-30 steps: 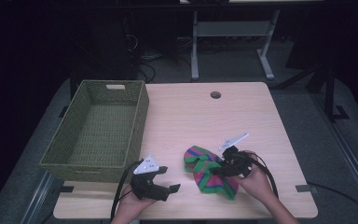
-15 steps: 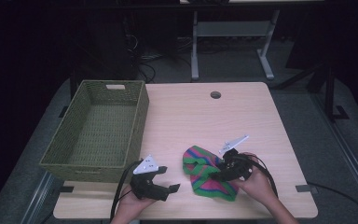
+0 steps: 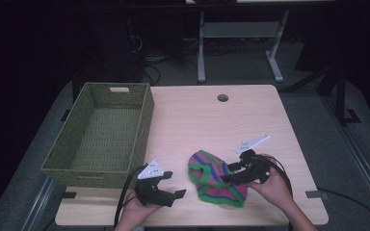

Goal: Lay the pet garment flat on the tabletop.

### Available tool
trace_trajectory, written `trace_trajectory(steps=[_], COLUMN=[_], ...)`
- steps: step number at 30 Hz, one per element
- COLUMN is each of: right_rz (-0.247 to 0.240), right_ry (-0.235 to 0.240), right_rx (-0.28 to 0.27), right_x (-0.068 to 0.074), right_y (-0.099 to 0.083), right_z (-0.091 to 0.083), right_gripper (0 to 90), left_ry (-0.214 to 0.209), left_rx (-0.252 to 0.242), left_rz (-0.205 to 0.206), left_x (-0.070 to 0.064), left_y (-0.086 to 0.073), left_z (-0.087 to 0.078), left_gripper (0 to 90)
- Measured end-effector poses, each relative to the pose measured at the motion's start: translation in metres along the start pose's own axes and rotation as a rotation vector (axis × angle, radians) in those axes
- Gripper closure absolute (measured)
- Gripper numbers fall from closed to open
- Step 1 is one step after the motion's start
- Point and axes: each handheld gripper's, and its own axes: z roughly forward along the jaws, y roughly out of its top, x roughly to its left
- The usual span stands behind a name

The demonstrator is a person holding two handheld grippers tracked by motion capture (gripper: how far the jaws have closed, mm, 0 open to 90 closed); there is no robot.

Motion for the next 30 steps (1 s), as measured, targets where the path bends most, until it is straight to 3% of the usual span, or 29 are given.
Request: trace_trajectory(steps=[14, 20, 30], right_rz=[-0.075, -0.136, -0.179], right_ry=[0.047, 0.07, 0.056], right_rx=[-0.011, 0.028, 0.095], right_x=[0.018, 0.037, 0.046], right_y=[0.017, 0.024, 0.03], right_z=[-0.006, 0.008, 0.033], right_gripper=[41.2, 42.7, 46.5], left_ry=[0.004, 0.003, 0.001], left_rx=[0.003, -0.002, 0.003], left_rz=[0.012, 0.008, 0.016], left_x=[0.001, 0.001, 0.001], left_y=[0.0, 0.0, 0.0], left_z=[-0.001, -0.002, -0.003], left_gripper=[16.7, 16.7, 16.7])
